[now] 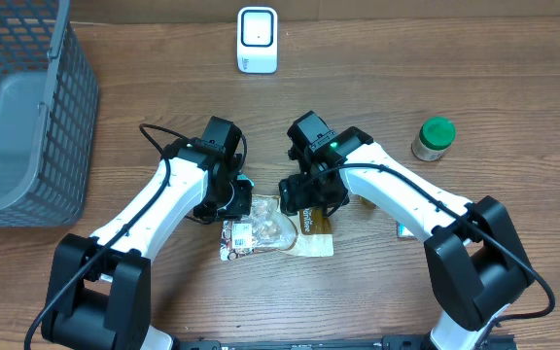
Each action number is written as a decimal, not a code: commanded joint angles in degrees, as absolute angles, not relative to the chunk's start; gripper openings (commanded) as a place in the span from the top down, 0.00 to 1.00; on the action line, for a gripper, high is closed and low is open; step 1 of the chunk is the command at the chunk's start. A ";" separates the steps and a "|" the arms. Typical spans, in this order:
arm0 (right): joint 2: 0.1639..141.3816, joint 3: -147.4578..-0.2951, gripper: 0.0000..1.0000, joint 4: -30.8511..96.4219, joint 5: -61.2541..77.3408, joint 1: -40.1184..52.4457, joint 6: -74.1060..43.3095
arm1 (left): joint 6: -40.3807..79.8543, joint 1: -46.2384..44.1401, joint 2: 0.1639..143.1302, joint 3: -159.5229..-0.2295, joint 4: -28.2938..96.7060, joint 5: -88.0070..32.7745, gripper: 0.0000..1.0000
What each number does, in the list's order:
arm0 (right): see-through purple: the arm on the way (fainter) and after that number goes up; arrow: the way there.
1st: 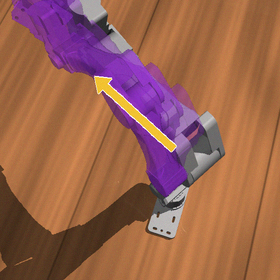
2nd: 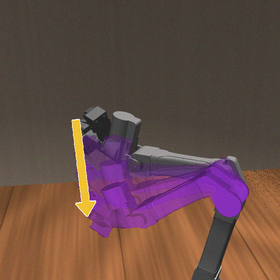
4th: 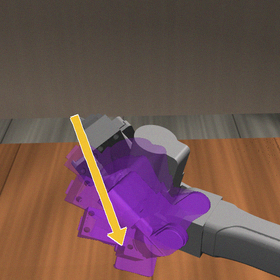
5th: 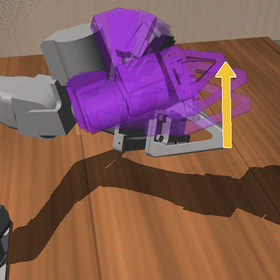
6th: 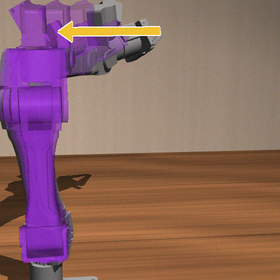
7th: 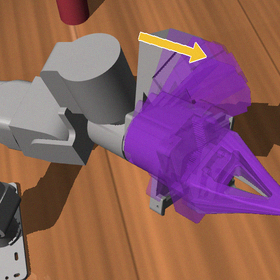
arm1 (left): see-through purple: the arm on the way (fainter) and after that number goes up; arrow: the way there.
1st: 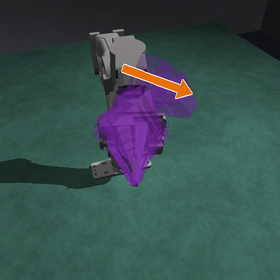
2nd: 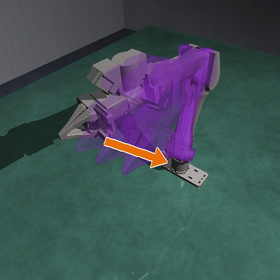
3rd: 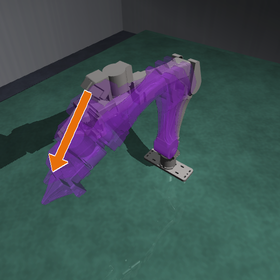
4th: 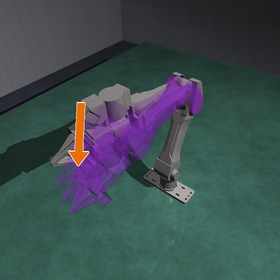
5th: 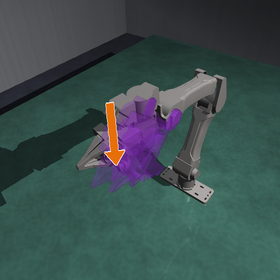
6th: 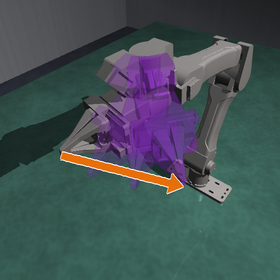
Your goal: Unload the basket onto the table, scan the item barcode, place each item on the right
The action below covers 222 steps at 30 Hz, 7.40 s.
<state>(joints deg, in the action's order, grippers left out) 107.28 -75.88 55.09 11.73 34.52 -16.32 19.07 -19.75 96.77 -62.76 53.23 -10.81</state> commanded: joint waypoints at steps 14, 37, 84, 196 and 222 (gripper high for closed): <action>106.21 -67.99 0.15 46.02 8.62 34.33 -23.20 | 18.44 -19.53 97.12 -57.47 47.07 -8.36 0.92; 106.21 -58.08 0.16 27.75 23.81 34.33 -34.65 | 18.41 -19.51 97.19 -51.77 41.89 -6.83 0.91; 106.19 -57.28 0.96 18.26 36.16 34.37 -29.67 | 18.44 -19.51 95.50 -55.27 43.33 -7.49 0.96; 76.99 -57.49 0.96 15.44 89.93 13.08 -22.44 | 20.78 -3.55 86.56 -74.65 56.77 4.89 0.01; 88.68 -71.16 0.96 -41.80 77.84 9.50 -84.73 | 20.80 -3.55 86.56 -74.65 56.75 4.89 0.01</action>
<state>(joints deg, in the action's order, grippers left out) 86.24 -70.52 -44.27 83.15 10.59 -85.71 20.86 -3.66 86.78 -74.04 56.86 4.36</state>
